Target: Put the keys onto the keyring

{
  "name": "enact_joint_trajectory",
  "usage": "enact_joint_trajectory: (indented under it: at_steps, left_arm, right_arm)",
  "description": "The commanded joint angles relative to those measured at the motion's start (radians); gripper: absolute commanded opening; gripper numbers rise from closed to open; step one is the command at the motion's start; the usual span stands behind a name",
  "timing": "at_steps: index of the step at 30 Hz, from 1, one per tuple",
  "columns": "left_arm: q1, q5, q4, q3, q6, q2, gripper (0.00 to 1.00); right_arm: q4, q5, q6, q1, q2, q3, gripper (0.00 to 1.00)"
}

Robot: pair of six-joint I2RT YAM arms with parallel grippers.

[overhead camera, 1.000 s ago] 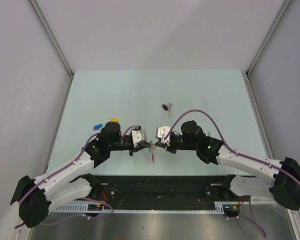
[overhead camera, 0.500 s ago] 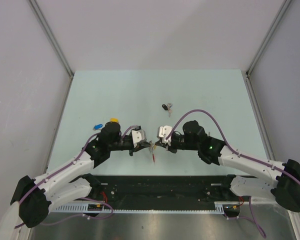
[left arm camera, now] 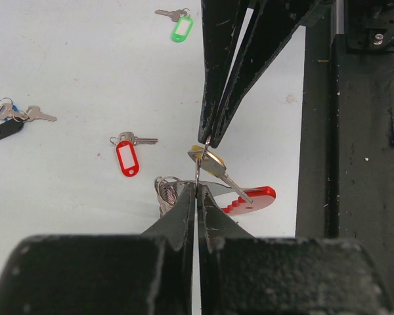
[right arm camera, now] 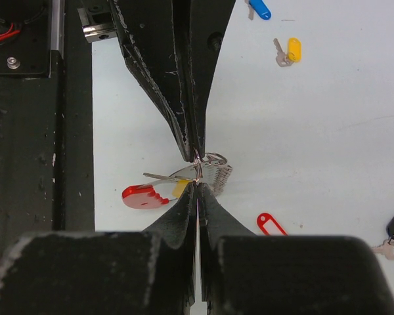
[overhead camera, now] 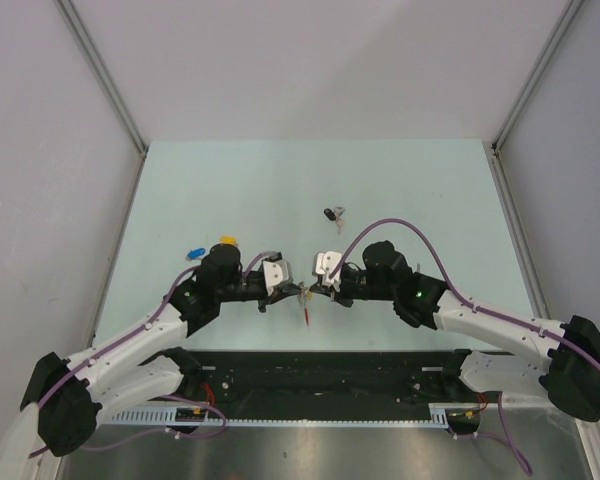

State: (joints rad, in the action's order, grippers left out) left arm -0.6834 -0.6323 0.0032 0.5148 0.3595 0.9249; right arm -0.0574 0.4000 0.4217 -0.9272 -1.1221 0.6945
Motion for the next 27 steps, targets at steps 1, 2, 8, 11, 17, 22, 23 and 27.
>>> enact_joint_trajectory:
  at_steps: [1,2,8,11,17,22,23,27]
  left_arm:
    - [-0.005,-0.023,0.009,0.014,0.026,-0.021,0.00]
    - [-0.005,-0.023,0.008,0.013,0.030,-0.020,0.00]
    - [-0.007,-0.020,0.006,0.013,0.030,-0.018,0.00]
    - [-0.007,-0.009,0.006,0.013,0.030,-0.015,0.00]
    - [-0.008,-0.007,0.004,0.016,0.030,-0.012,0.00]
    - [-0.007,0.000,0.004,0.016,0.030,-0.008,0.01]
    - [-0.007,0.002,0.004,0.017,0.030,-0.006,0.00]
    - [-0.007,0.003,0.004,0.019,0.030,-0.008,0.00]
  right_arm:
    - [-0.042,0.000,-0.004,0.004,-0.002,0.040,0.00]
    - [-0.041,0.000,-0.004,0.005,-0.004,0.039,0.00]
    - [-0.038,0.000,-0.004,0.005,0.005,0.040,0.00]
    - [-0.036,-0.003,-0.004,0.005,0.019,0.040,0.00]
    - [-0.033,-0.012,-0.006,0.005,0.019,0.039,0.00]
    - [-0.033,-0.013,-0.006,0.007,0.024,0.039,0.00]
    - [-0.033,-0.013,-0.006,0.005,0.024,0.039,0.00]
    - [-0.032,-0.013,-0.006,0.007,0.022,0.039,0.00]
